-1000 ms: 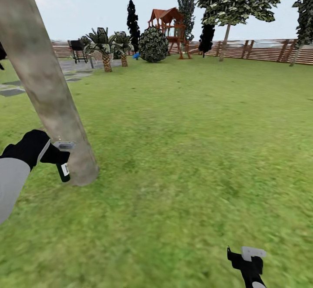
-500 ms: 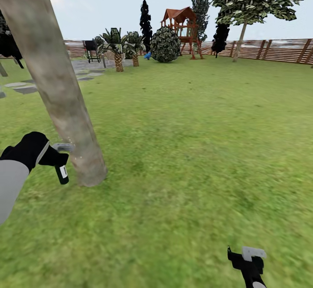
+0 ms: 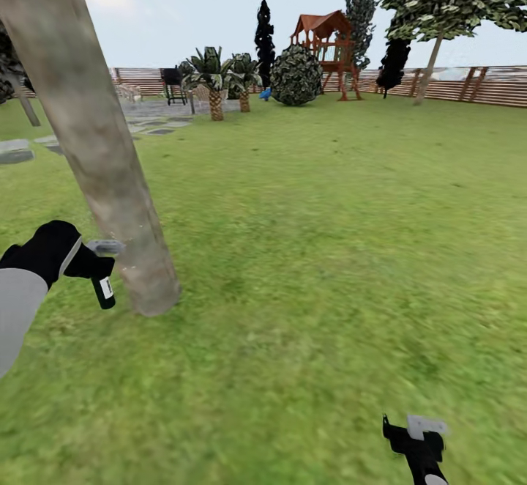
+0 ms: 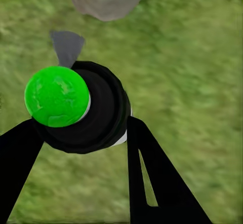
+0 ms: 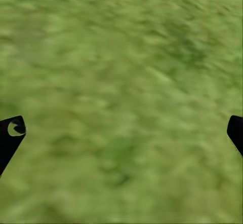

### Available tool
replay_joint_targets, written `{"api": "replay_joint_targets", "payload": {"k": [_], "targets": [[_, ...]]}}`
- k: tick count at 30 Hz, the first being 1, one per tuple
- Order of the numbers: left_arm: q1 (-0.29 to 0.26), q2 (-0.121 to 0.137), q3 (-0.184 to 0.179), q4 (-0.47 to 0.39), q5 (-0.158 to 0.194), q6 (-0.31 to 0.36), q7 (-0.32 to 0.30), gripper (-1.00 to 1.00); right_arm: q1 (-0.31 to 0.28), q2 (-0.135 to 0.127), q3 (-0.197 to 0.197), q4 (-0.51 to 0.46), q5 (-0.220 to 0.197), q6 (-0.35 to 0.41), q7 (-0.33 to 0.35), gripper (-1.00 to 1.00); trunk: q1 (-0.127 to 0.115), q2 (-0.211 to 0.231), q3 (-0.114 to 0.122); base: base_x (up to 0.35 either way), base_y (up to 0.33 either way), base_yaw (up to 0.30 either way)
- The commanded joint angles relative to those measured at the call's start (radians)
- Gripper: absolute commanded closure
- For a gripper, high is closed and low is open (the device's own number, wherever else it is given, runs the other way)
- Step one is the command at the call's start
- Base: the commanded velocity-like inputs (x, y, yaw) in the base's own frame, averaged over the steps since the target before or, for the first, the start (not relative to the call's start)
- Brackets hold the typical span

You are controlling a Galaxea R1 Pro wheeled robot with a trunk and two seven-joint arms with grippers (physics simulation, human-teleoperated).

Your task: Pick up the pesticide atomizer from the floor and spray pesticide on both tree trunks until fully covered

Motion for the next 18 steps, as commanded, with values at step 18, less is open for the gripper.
{"api": "replay_joint_targets", "payload": {"k": [18], "targets": [[-0.003,0.001,-0.006,0.001,-0.011,0.002,-0.01,1.0,0.0,0.001,0.009,0.0,-0.008,-0.002,-0.003,-1.0,0.0,0.0,-0.001,0.176,-0.227,0.058]]}}
